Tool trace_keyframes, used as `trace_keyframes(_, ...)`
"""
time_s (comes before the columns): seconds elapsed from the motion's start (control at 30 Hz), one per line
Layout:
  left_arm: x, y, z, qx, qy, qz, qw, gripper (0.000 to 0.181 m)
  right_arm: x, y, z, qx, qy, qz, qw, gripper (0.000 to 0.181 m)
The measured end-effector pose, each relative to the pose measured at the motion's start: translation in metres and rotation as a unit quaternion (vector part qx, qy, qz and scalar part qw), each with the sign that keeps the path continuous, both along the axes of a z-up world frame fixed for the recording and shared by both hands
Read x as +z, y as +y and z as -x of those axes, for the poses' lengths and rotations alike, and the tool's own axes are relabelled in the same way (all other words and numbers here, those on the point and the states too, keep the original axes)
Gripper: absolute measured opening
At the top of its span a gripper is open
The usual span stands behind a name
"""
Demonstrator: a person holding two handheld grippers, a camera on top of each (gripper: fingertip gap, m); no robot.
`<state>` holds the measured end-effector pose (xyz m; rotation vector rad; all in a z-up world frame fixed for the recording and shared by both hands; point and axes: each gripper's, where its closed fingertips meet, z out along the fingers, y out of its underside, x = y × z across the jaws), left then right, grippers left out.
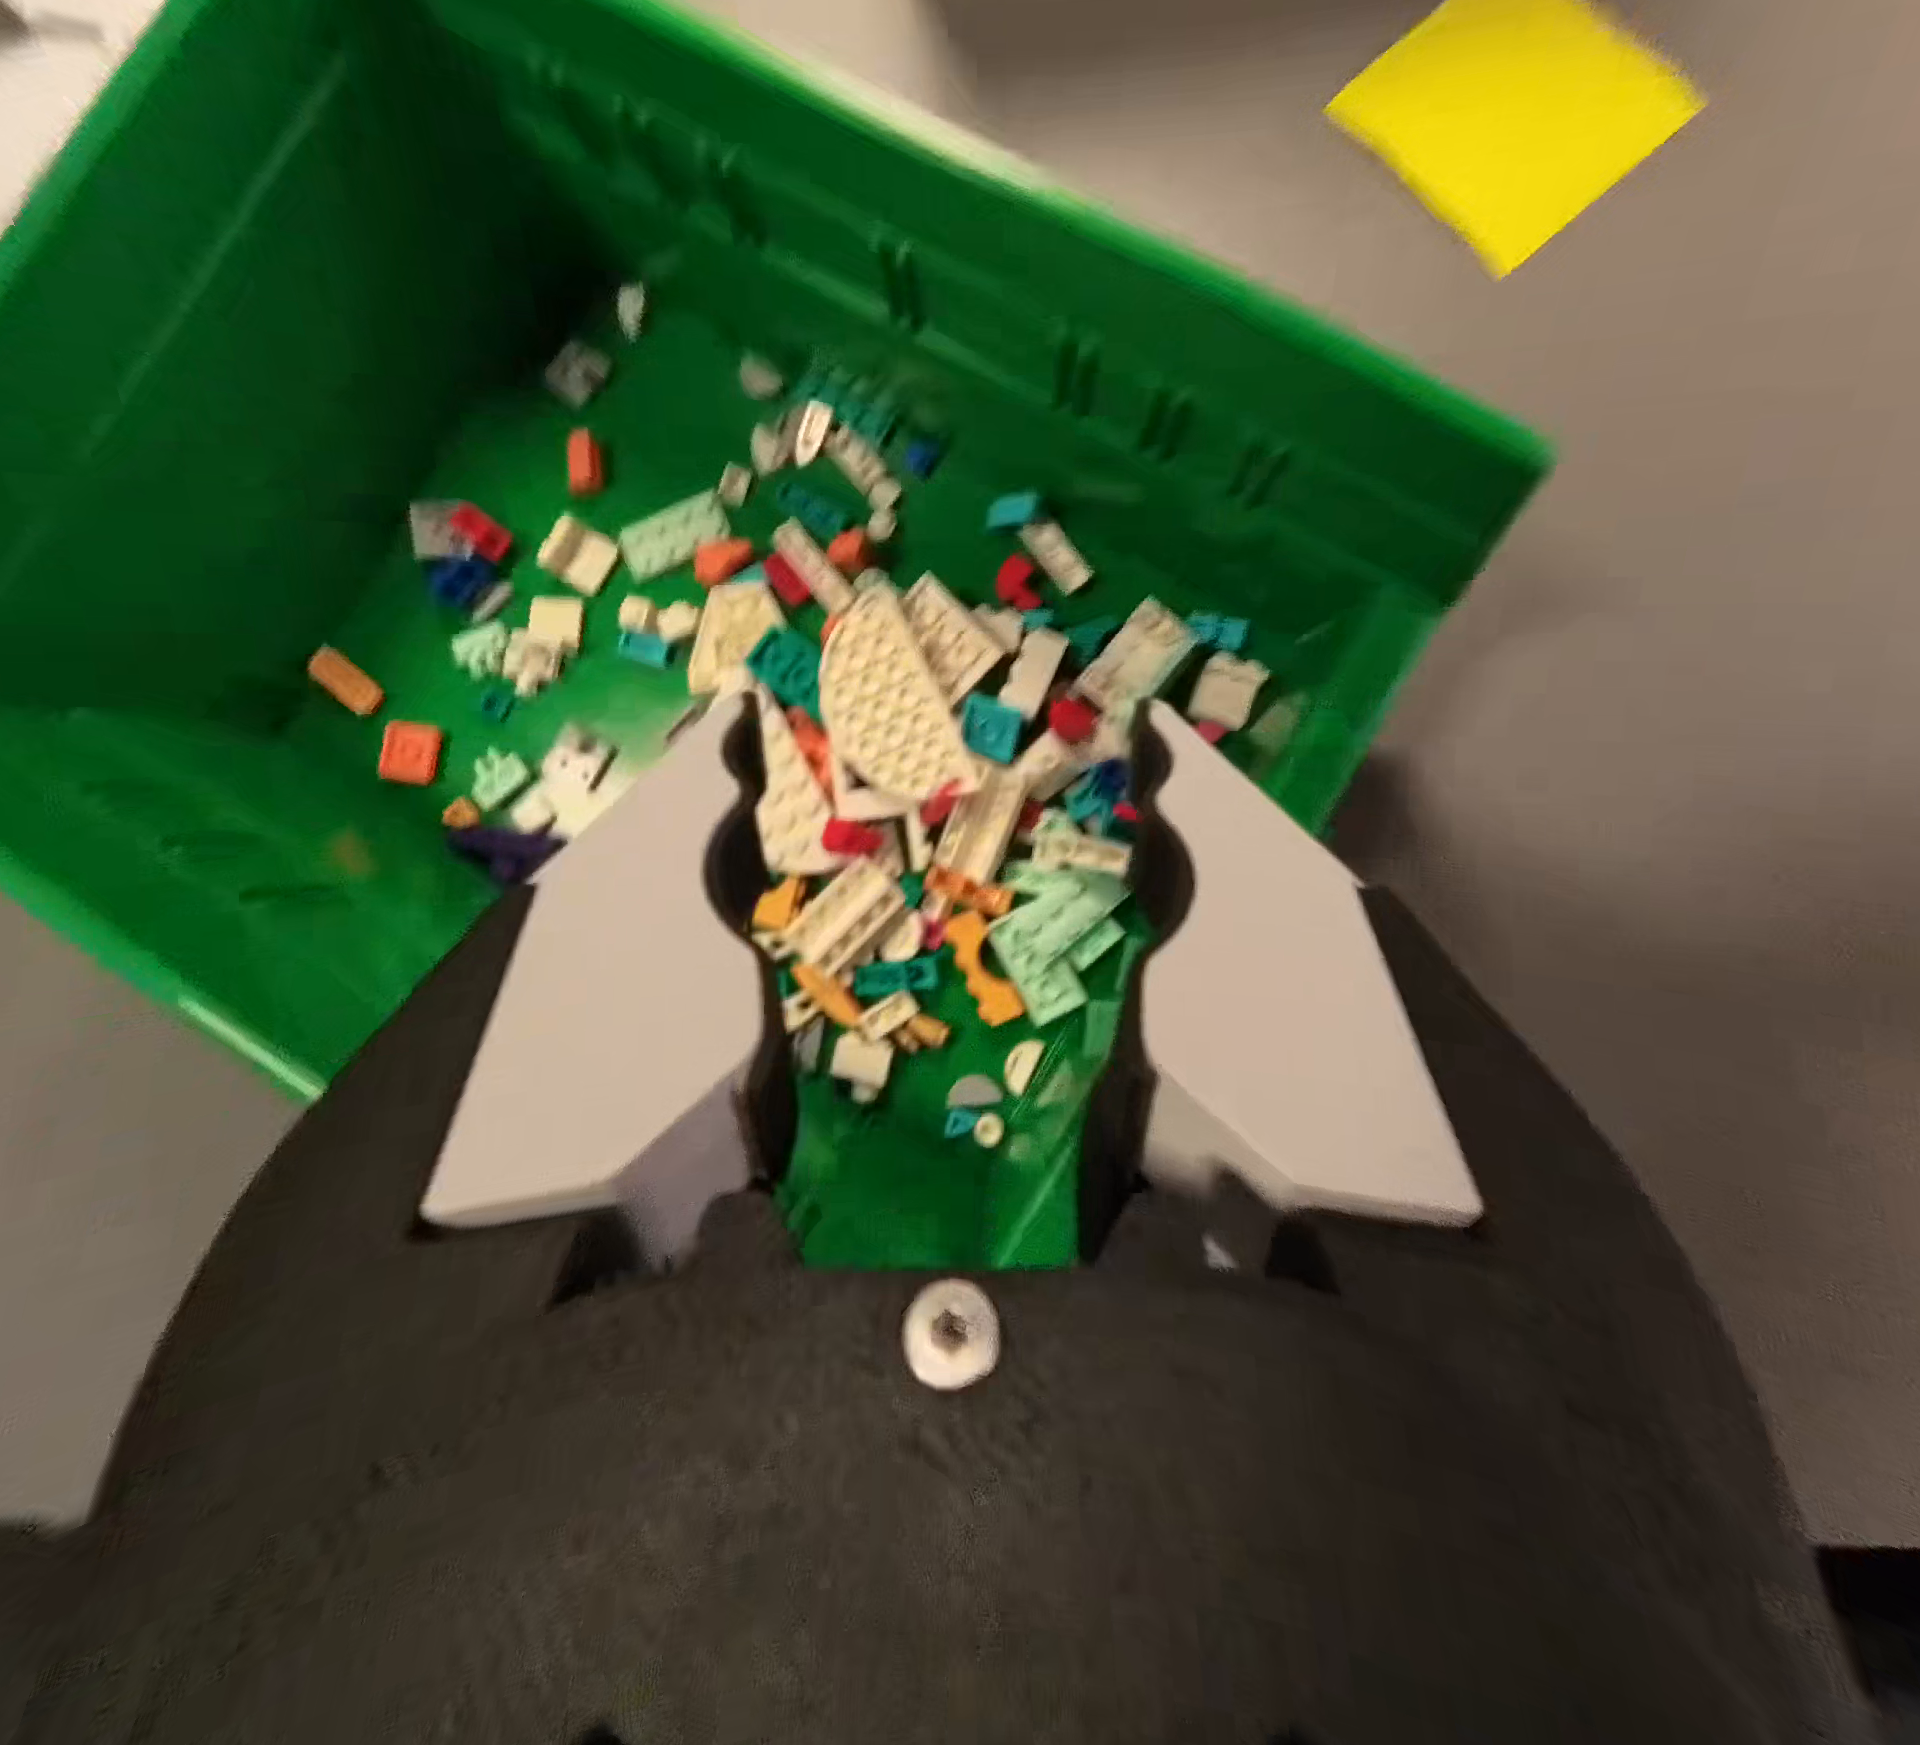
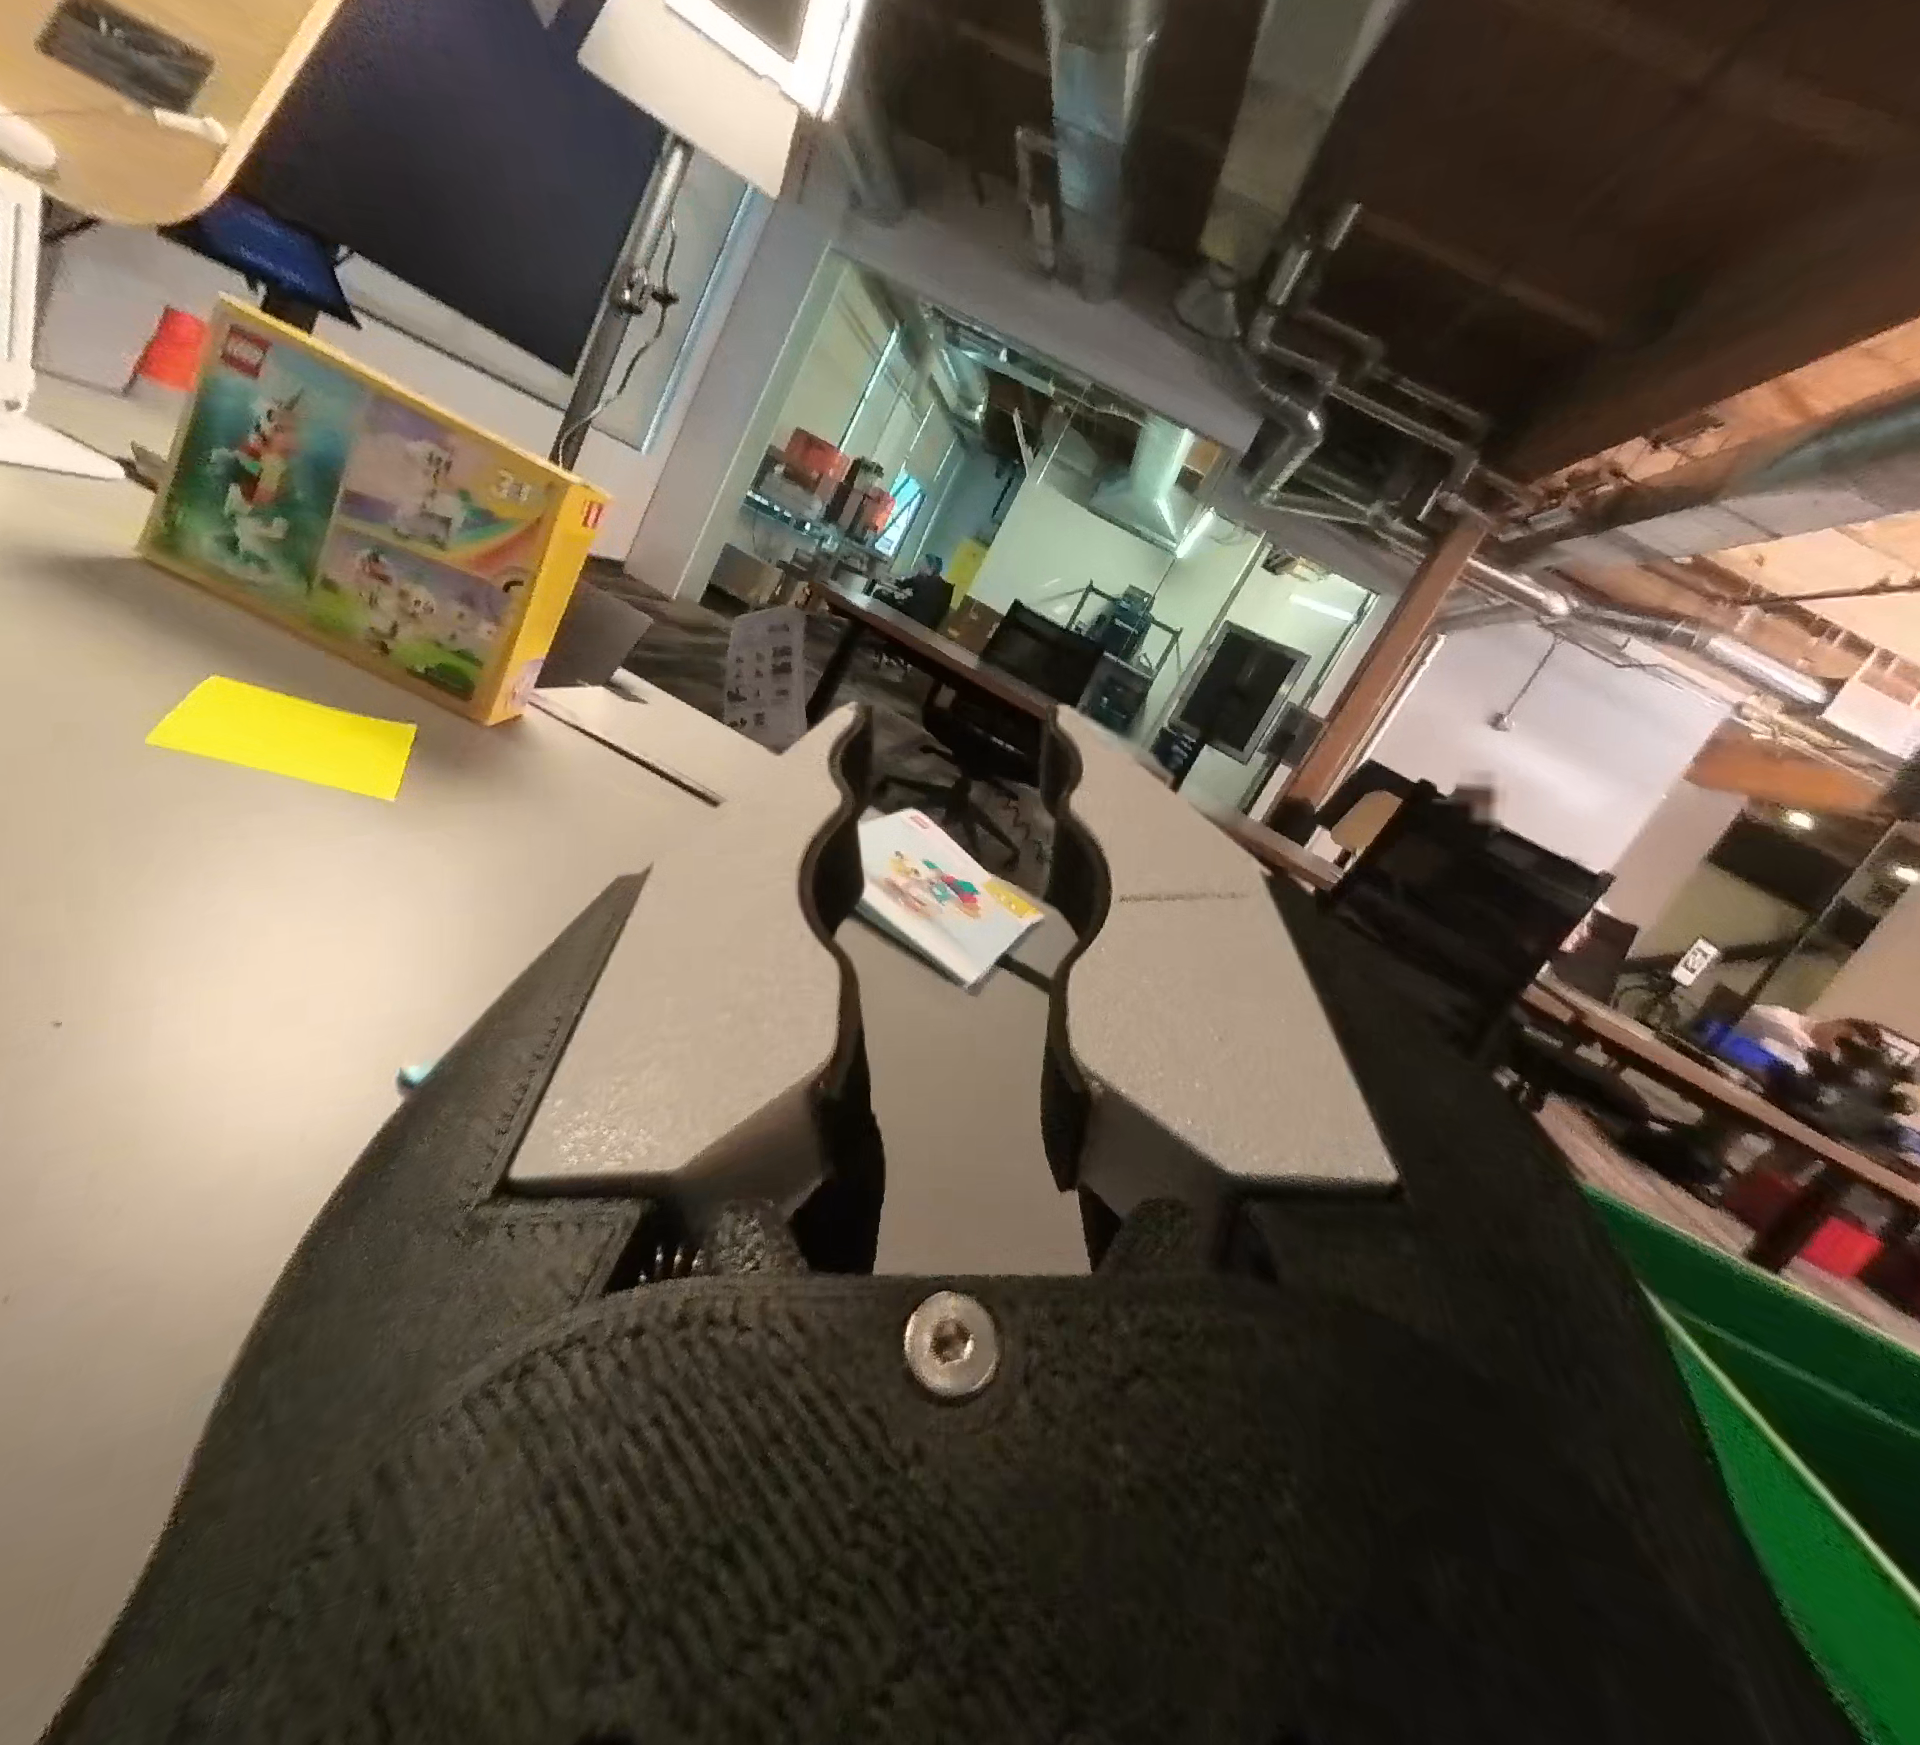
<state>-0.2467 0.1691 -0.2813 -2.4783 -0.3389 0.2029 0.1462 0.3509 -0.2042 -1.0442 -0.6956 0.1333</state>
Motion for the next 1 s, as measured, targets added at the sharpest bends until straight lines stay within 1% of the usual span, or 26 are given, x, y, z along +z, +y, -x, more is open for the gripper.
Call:
trace_keyframes(0.07, -0.015, -0.006, 0.006, 0.012, -0.004, 0.051, 0.999, 0.094, 0.007, -0.003, -0.005, -0.004, 0.0, -0.022, 1.0, 0.029)
trace_keyframes(0.13, -0.016, -0.006, 0.01, 0.029, 0.021, 0.061, 0.997, 0.121, 0.017, -0.002, -0.02, -0.047, -0.016, -0.06, 0.997, 0.027)
trace_keyframes(0.17, -0.01, -0.003, 0.008, 0.027, 0.038, 0.052, 0.998, 0.126, 0.026, -0.002, -0.033, -0.07, -0.017, -0.078, 0.994, 0.027)
trace_keyframes(0.2, 0.0, 0.005, 0.001, 0.014, 0.055, 0.024, 0.998, 0.13, 0.035, -0.004, -0.047, -0.087, -0.013, -0.092, 0.992, 0.027)
trace_keyframes(0.23, 0.013, 0.015, -0.013, -0.007, 0.064, -0.015, 0.998, 0.13, 0.043, -0.007, -0.063, -0.097, -0.004, -0.102, 0.99, 0.027)
trace_keyframes(0.3, 0.039, 0.038, -0.057, -0.072, 0.061, -0.104, 0.99, 0.129, 0.052, -0.014, -0.09, -0.093, 0.005, -0.095, 0.991, 0.024)
trace_keyframes(0.33, 0.051, 0.049, -0.086, -0.115, 0.055, -0.152, 0.98, 0.125, 0.052, -0.015, -0.099, -0.079, -0.004, -0.071, 0.994, 0.022)
trace_keyframes(0.37, 0.061, 0.059, -0.12, -0.166, 0.04, -0.202, 0.965, 0.114, 0.044, -0.016, -0.101, -0.048, -0.028, -0.029, 0.998, 0.022)
trace_keyframes(0.4, 0.068, 0.066, -0.163, -0.232, 0.007, -0.245, 0.941, 0.1, 0.03, -0.018, -0.1, -0.002, -0.061, 0.028, 0.998, 0.022)
trace_keyframes(0.43, 0.069, 0.069, -0.211, -0.304, -0.042, -0.272, 0.912, 0.087, 0.014, -0.021, -0.101, 0.035, -0.085, 0.092, 0.992, 0.027)
trace_keyframes(0.47, 0.067, 0.069, -0.256, -0.373, -0.089, -0.283, 0.879, 0.074, -0.002, -0.024, -0.104, 0.065, -0.098, 0.155, 0.981, 0.026)
trace_keyframes(0.5, 0.059, 0.069, -0.294, -0.43, -0.123, -0.277, 0.85, 0.063, -0.018, -0.031, -0.105, 0.1, -0.11, 0.211, 0.966, 0.026)
trace_keyframes(0.53, 0.046, 0.073, -0.323, -0.471, -0.146, -0.257, 0.831, 0.059, -0.031, -0.038, -0.108, 0.122, -0.121, 0.253, 0.952, 0.027)
trace_keyframes(0.57, 0.031, 0.08, -0.348, -0.505, -0.159, -0.233, 0.816, 0.047, -0.04, -0.041, -0.117, 0.115, -0.131, 0.274, 0.946, 0.026)
trace_keyframes(0.6, 0.017, 0.087, -0.371, -0.53, -0.174, -0.208, 0.804, 0.043, -0.046, -0.042, -0.129, 0.088, -0.141, 0.284, 0.944, 0.025)
trace_keyframes(0.63, 0.005, 0.092, -0.393, -0.553, -0.195, -0.185, 0.789, 0.042, -0.05, -0.044, -0.143, 0.057, -0.147, 0.295, 0.942, 0.026)
trace_keyframes(0.67, -0.002, 0.096, -0.414, -0.574, -0.22, -0.172, 0.77, 0.042, -0.053, -0.049, -0.157, 0.033, -0.147, 0.308, 0.939, 0.027)
trace_keyframes(0.7, -0.009, 0.101, -0.432, -0.585, -0.238, -0.161, 0.758, 0.043, -0.055, -0.055, -0.169, 0.018, -0.138, 0.323, 0.936, 0.028)
trace_keyframes(0.73, -0.015, 0.107, -0.448, -0.593, -0.246, -0.149, 0.752, 0.043, -0.058, -0.062, -0.18, 0.006, -0.124, 0.342, 0.931, 0.028)
trace_keyframes(0.77, -0.019, 0.11, -0.463, -0.609, -0.247, -0.14, 0.74, 0.043, -0.064, -0.067, -0.191, -0.006, -0.109, 0.366, 0.924, 0.028)
trace_keyframes(0.8, -0.023, 0.115, -0.476, -0.621, -0.237, -0.133, 0.735, 0.043, -0.072, -0.072, -0.2, -0.016, -0.099, 0.388, 0.916, 0.029)
trace_keyframes(0.83, -0.029, 0.121, -0.485, -0.626, -0.22, -0.122, 0.738, 0.043, -0.08, -0.076, -0.209, -0.027, -0.092, 0.405, 0.909, 0.03)
trace_keyframes(0.9, -0.046, 0.131, -0.499, -0.628, -0.197, -0.074, 0.749, 0.043, -0.099, -0.076, -0.222, -0.052, -0.067, 0.439, 0.895, 0.032)
trace_keyframes(0.97, -0.044, 0.132, -0.521, -0.636, -0.226, -0.062, 0.735, 0.043, -0.12, -0.072, -0.231, -0.092, -0.038, 0.482, 0.87, 0.04)
trace_keyframes(1.0, -0.043, 0.133, -0.53, -0.639, -0.232, -0.06, 0.731, 0.044, -0.127, -0.07, -0.234, -0.112, -0.034, 0.485, 0.867, 0.048)
